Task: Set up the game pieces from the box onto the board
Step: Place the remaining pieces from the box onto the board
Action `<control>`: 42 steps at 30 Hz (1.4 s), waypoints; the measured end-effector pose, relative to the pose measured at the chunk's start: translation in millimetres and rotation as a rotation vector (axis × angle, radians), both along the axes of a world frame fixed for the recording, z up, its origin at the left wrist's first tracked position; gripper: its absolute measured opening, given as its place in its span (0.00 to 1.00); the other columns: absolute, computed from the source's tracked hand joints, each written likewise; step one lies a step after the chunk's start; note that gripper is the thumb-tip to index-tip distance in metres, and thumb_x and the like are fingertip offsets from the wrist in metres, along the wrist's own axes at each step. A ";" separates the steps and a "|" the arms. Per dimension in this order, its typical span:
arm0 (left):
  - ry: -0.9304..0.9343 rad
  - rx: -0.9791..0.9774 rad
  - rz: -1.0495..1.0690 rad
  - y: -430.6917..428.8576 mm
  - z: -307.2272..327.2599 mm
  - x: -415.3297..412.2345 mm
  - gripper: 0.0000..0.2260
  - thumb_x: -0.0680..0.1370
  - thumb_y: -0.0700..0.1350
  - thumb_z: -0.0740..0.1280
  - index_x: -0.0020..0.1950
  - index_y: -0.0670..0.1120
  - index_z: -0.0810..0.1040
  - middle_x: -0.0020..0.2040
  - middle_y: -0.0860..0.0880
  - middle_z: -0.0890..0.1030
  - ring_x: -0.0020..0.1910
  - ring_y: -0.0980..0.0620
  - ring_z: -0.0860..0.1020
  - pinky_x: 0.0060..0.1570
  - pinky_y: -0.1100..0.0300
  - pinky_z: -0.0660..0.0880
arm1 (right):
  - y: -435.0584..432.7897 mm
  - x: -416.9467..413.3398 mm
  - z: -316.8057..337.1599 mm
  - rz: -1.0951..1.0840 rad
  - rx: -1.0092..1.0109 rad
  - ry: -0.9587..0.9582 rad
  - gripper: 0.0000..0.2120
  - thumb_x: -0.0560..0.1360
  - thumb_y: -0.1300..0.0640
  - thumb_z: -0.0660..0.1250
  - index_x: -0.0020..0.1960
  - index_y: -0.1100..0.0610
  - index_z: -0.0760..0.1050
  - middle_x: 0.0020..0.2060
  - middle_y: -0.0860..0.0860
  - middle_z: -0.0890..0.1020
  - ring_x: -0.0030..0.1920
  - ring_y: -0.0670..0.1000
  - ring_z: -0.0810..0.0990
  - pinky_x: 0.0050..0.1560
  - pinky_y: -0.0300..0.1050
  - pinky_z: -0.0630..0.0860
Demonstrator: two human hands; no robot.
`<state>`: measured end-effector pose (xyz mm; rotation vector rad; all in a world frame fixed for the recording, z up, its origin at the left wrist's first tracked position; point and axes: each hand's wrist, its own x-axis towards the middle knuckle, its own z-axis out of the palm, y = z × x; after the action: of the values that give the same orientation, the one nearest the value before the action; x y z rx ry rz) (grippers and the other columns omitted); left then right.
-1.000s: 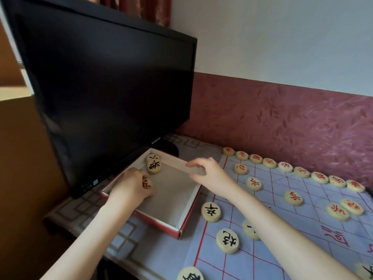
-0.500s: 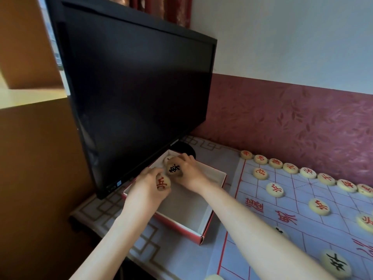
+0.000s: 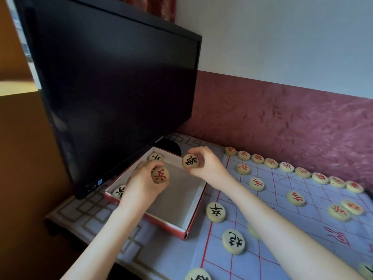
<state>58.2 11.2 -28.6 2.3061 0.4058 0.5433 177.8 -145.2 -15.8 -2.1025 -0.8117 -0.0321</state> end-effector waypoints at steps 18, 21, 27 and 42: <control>-0.096 -0.075 -0.152 -46.0 2.5 37.1 0.20 0.66 0.43 0.76 0.56 0.50 0.77 0.50 0.52 0.78 0.47 0.54 0.78 0.45 0.65 0.71 | -104.1 2.1 1.3 -0.150 0.032 0.051 0.27 0.68 0.63 0.74 0.64 0.52 0.70 0.55 0.48 0.77 0.50 0.37 0.73 0.49 0.24 0.69; -0.116 -0.061 -0.183 -54.1 5.6 45.6 0.21 0.66 0.42 0.76 0.58 0.49 0.77 0.52 0.51 0.76 0.48 0.54 0.77 0.47 0.66 0.71 | -116.5 6.2 2.7 -0.170 0.038 0.053 0.27 0.68 0.64 0.73 0.64 0.54 0.70 0.55 0.49 0.77 0.50 0.37 0.73 0.48 0.22 0.67; -0.107 -0.048 -0.212 -65.7 5.3 60.4 0.21 0.68 0.44 0.75 0.59 0.49 0.76 0.54 0.51 0.76 0.50 0.54 0.77 0.48 0.64 0.73 | -135.5 21.3 3.3 -0.216 0.035 0.051 0.27 0.68 0.64 0.73 0.65 0.55 0.71 0.55 0.49 0.77 0.50 0.38 0.72 0.46 0.20 0.66; -0.033 0.066 -0.292 -102.4 7.1 109.6 0.22 0.68 0.46 0.74 0.61 0.48 0.75 0.57 0.50 0.76 0.55 0.51 0.74 0.56 0.56 0.74 | -157.2 39.6 -2.5 -0.258 0.066 0.081 0.24 0.69 0.65 0.73 0.62 0.53 0.71 0.49 0.42 0.76 0.50 0.38 0.73 0.47 0.19 0.66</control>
<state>167.8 -91.2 -21.4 2.3612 0.0327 0.4533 217.4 -302.5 -18.3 -2.1187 -0.4811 -0.1102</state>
